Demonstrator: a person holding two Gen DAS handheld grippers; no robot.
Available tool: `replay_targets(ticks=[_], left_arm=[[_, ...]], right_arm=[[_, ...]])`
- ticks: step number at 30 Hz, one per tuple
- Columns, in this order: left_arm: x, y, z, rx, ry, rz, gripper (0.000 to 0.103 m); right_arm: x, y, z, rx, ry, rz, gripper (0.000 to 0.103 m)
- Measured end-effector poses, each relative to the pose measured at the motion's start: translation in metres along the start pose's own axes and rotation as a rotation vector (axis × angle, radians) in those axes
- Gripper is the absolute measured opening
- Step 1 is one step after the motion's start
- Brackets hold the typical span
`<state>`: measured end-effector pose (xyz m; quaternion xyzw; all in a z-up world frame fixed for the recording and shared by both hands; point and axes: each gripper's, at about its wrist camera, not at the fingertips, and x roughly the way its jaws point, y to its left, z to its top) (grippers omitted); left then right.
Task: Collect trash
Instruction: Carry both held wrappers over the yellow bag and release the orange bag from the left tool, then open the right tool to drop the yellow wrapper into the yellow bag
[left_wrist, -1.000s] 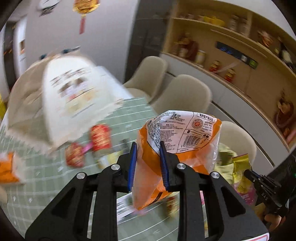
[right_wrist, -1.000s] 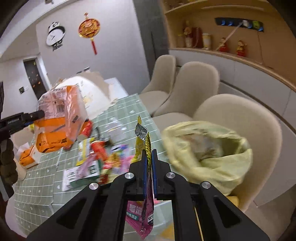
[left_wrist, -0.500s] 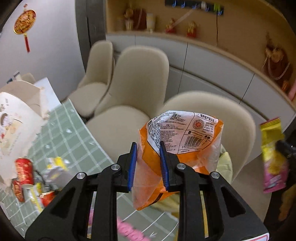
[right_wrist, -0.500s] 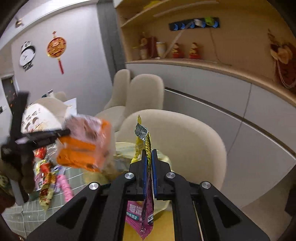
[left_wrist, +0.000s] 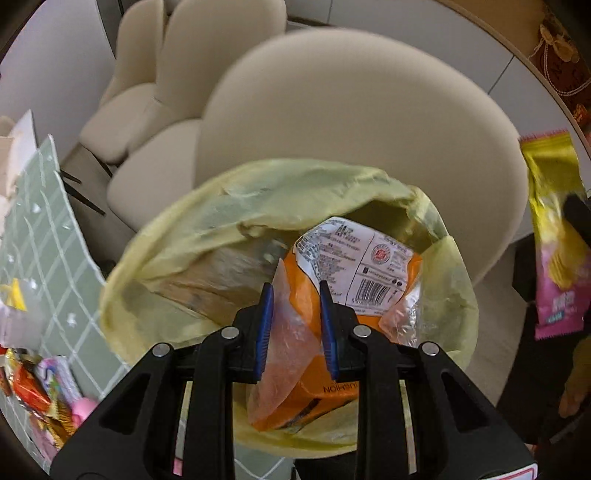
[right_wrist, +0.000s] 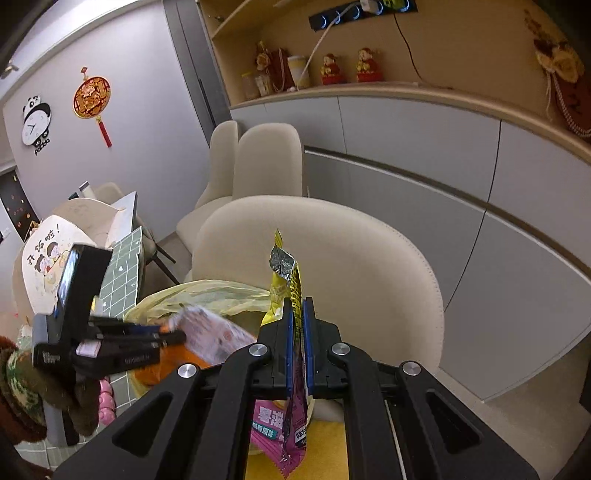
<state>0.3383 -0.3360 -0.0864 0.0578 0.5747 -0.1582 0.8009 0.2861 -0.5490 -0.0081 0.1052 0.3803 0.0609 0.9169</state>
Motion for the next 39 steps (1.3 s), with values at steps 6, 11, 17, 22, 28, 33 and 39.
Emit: replay_targets(ticks=[6,11,17,22,28,33,39], left_arm=[[0.001,0.026,0.009,-0.143,-0.019,-0.085,0.049],[-0.034,0.046,0.016,-0.191,-0.116,-0.069,0.055],[-0.071,0.052,0.002,-0.182,-0.199,0.063,0.055],[-0.069,0.059,-0.019,-0.222,-0.159,0.081,0.055],[-0.072,0.061,-0.04,-0.275,-0.132,0.052,0.055],[-0.076,0.054,-0.05,-0.281,-0.133,0.05,0.055],[-0.076,0.056,-0.054,-0.265,-0.137,0.053,0.055]], right_arm=[[0.024,0.004,-0.001,-0.011,0.043,0.042,0.007],[0.046,0.019,0.0,-0.031,0.079,0.098,0.007],[0.079,0.059,0.005,-0.075,0.128,0.196,0.007],[0.126,0.081,-0.017,-0.14,0.285,0.185,0.007],[0.15,0.087,-0.055,-0.219,0.434,0.127,0.007],[0.152,0.089,-0.061,-0.267,0.439,0.05,0.007],[0.157,0.086,-0.065,-0.239,0.43,-0.002,0.007]])
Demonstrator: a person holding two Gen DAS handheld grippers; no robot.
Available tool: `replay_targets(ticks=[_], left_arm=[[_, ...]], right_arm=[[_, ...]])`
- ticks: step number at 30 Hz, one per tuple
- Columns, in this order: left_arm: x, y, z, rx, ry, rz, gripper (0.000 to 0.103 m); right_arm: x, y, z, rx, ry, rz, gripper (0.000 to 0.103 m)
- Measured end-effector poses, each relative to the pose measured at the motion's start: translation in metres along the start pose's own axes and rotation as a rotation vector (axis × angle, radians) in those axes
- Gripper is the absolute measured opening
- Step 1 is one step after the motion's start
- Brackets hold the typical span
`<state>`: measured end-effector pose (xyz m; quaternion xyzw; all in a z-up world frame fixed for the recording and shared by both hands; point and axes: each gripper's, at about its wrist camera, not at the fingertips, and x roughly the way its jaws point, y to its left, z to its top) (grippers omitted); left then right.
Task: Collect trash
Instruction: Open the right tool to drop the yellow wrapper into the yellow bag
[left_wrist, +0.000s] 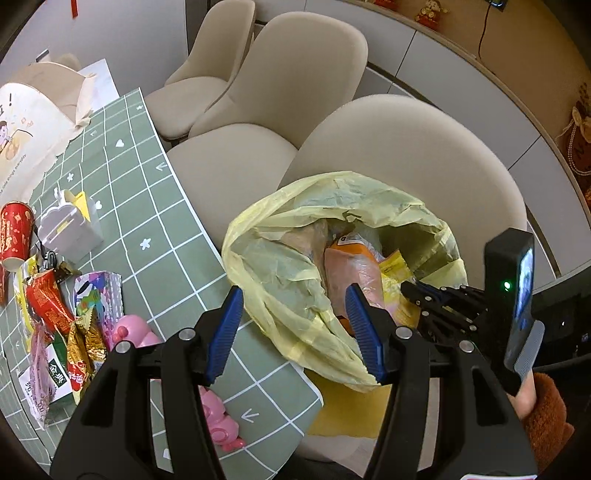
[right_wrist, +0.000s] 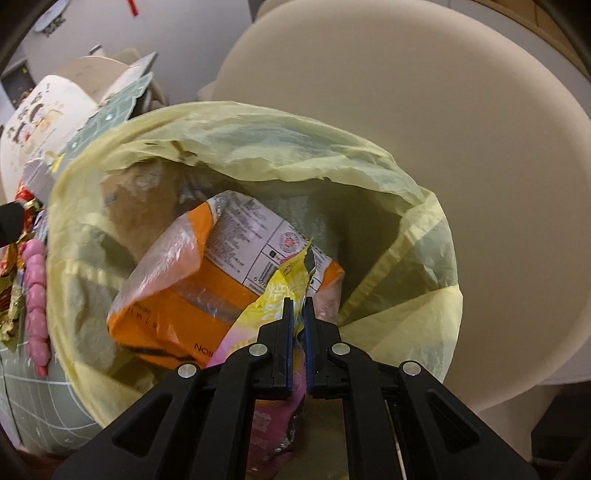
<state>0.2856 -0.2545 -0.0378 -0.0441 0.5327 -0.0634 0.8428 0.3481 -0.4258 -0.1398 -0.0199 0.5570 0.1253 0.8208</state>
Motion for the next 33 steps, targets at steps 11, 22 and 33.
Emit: replay_targets(ticks=[11,22,33], left_arm=[[-0.026,0.018,-0.022,-0.007,-0.047,-0.004,0.055],[-0.073,0.086,-0.053,-0.019,-0.132,-0.039,0.055],[-0.091,0.233,-0.089,-0.03,-0.144,0.01,0.056]], right_arm=[[-0.045,-0.009,-0.006,0.136,-0.175,0.032,0.033],[-0.104,0.037,-0.01,0.114,-0.309,-0.105,0.051],[-0.133,0.12,-0.038,0.134,-0.293,-0.156,0.051]])
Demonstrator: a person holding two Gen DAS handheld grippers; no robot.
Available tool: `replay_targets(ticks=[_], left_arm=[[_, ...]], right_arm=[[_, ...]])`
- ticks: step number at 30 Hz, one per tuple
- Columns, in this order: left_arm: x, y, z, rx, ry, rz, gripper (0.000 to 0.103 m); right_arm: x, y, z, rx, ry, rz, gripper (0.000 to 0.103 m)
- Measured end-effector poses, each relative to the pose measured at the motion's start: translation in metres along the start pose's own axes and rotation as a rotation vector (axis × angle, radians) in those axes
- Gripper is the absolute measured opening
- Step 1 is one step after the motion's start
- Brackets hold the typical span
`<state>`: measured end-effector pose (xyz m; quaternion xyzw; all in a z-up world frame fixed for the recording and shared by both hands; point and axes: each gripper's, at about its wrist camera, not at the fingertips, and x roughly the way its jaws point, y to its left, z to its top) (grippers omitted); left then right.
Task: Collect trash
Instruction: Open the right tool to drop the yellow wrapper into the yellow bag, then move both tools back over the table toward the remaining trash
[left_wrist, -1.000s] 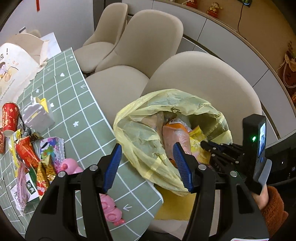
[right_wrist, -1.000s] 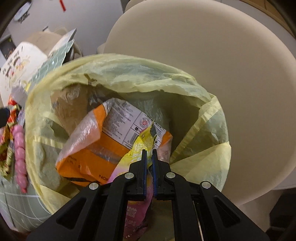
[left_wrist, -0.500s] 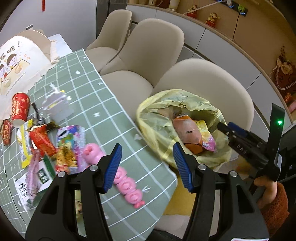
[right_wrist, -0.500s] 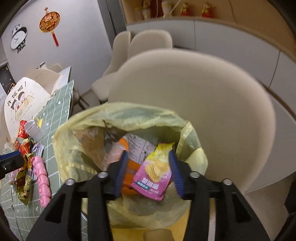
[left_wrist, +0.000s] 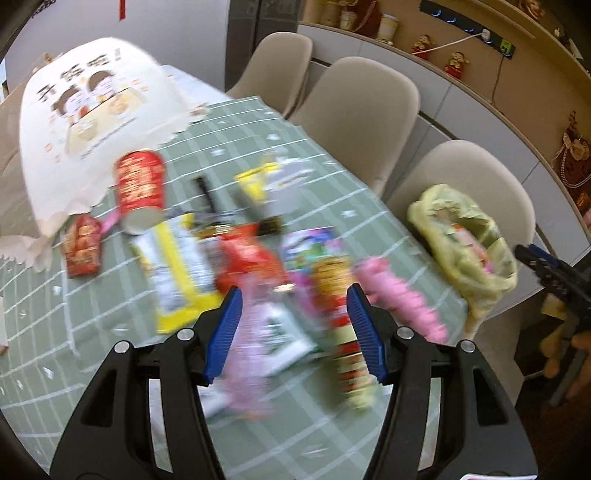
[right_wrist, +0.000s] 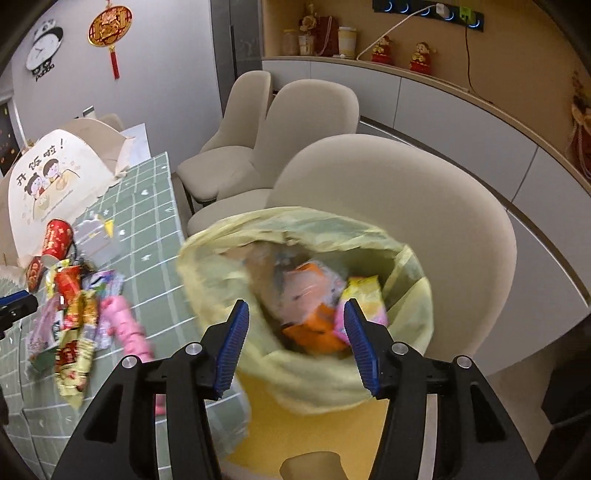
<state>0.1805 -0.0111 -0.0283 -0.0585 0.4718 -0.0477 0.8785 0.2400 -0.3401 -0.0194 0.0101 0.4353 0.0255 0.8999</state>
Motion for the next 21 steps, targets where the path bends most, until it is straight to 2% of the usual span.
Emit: replay_targets(ticks=[4,6,10,13,16,21], left_arm=[[-0.001,0.057,-0.006,-0.017,0.003,0.006,0.056],[0.001,0.089,-0.007,-0.035,0.0,-0.001,0.056],[0.01,0.129,-0.007,-0.048,0.007,-0.02,0.056],[0.017,0.164,-0.004,-0.092,0.017,-0.075,0.056],[0.025,0.185,0.004,-0.092,0.026,-0.053,0.056],[0.044,0.218,0.032,-0.155,0.023,-0.065,0.056]], right_arm=[[-0.008,0.033,-0.025,0.072,0.044,0.01,0.051],[-0.011,0.052,-0.039,0.077,0.062,-0.009,0.051],[-0.008,0.082,-0.061,0.095,0.111,-0.056,0.051],[-0.013,0.098,-0.071,0.133,0.119,-0.076,0.051],[-0.018,0.109,-0.077,0.169,0.105,-0.1,0.051],[-0.011,0.12,-0.083,0.222,0.12,-0.108,0.051]])
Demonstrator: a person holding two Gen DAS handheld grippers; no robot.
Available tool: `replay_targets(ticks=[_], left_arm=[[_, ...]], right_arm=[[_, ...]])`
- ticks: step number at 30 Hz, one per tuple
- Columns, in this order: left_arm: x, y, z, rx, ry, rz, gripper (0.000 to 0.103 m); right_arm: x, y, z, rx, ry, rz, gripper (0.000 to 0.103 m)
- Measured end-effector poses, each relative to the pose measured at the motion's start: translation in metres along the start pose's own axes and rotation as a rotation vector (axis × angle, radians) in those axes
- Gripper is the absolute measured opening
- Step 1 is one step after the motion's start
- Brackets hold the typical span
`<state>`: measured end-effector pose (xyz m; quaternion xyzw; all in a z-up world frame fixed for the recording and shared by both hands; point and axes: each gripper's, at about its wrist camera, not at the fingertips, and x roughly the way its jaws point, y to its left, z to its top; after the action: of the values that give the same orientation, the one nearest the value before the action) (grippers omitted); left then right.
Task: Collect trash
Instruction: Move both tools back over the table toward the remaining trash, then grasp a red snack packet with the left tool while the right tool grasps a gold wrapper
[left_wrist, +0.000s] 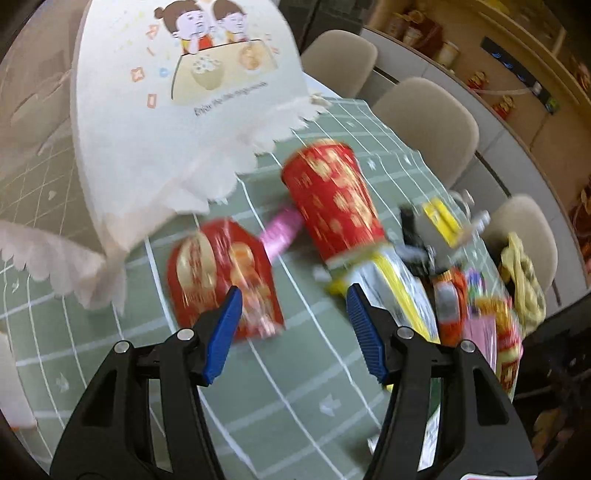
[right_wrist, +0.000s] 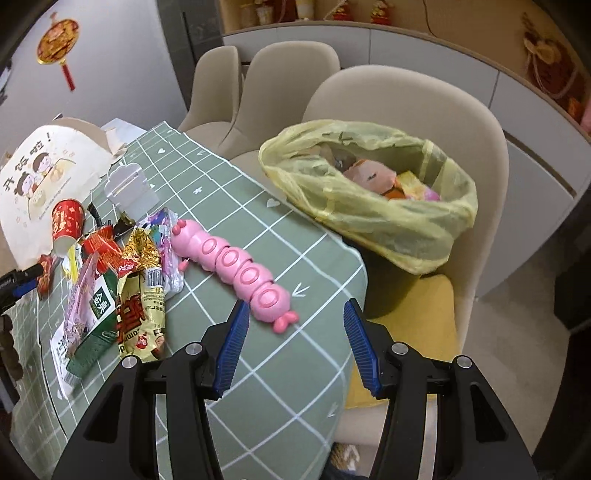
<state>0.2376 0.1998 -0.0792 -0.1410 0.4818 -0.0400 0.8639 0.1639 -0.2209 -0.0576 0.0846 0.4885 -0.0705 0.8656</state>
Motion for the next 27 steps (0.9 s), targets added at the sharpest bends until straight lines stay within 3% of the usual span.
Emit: replay_targets(ticks=[2,7,11,14,16,21,26,27], left_arm=[[0.003,0.004,0.01,-0.023,-0.016,0.0,0.056],[0.001,0.007,0.019,0.017,-0.092,0.141,0.056],[0.017,0.024,0.014,-0.013,-0.05,0.172,0.056],[0.024,0.03,0.006,-0.037,-0.032,0.178,0.056],[0.022,0.029,0.0,-0.04,-0.035,0.166,0.056],[0.021,0.009,-0.003,-0.005,0.009,0.052,0.033],[0.014,-0.009,-0.016,0.011,0.065,-0.127,0.031],[0.011,-0.011,-0.019,0.017,0.07,-0.153,0.035]], right_arm=[[0.003,0.005,-0.004,-0.003,0.008,-0.009,0.051],[0.012,0.015,-0.016,-0.022,0.021,-0.038,0.051],[0.021,0.018,-0.024,-0.021,0.072,-0.034,0.051],[0.017,0.023,-0.024,-0.045,0.057,-0.049,0.051],[0.015,0.026,-0.021,-0.028,0.052,-0.034,0.051],[0.008,0.045,-0.014,-0.076,0.037,-0.023,0.051],[-0.001,0.056,-0.01,-0.102,0.014,-0.007,0.051],[-0.003,0.058,-0.011,-0.108,0.01,-0.006,0.051]])
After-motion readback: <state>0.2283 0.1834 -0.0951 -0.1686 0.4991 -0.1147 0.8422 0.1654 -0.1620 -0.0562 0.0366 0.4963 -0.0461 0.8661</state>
